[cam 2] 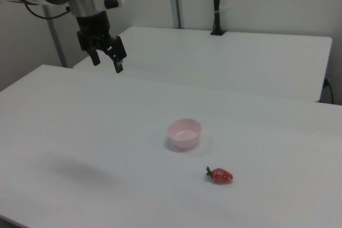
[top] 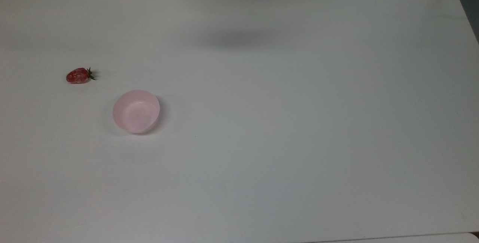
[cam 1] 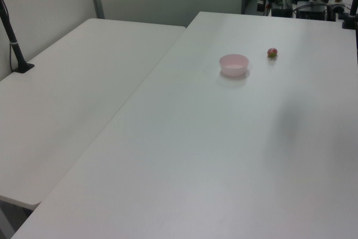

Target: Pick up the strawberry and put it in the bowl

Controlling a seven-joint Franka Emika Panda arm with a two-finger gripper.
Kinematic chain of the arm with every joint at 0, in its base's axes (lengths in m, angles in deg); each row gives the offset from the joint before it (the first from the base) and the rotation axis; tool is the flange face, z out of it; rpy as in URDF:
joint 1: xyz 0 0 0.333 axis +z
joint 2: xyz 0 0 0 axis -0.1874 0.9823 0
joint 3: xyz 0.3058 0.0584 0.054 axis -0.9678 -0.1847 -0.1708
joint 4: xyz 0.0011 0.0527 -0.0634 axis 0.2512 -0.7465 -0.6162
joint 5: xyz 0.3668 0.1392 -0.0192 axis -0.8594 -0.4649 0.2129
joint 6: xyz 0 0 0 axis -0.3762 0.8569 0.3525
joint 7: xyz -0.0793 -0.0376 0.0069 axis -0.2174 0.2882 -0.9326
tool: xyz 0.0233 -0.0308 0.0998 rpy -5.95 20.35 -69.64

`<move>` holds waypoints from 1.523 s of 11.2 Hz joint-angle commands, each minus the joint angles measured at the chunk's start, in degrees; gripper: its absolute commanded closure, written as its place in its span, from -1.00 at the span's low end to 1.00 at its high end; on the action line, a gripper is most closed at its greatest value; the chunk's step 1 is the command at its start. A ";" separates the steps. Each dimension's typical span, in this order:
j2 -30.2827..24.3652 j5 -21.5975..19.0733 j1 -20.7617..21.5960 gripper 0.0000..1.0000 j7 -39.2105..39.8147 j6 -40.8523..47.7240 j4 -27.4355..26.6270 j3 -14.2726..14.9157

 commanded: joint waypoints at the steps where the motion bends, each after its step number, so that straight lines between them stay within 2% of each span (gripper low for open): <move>1: -0.91 0.36 0.47 -1.00 1.75 -0.91 -0.80 1.11; 10: -0.91 0.35 -0.14 -1.00 2.19 -0.83 -0.80 1.21; 12: -0.47 0.70 -1.38 -1.00 6.04 -0.91 -1.32 1.21; 17: 1.19 3.60 -10.14 -1.00 3.16 -1.53 -3.16 1.29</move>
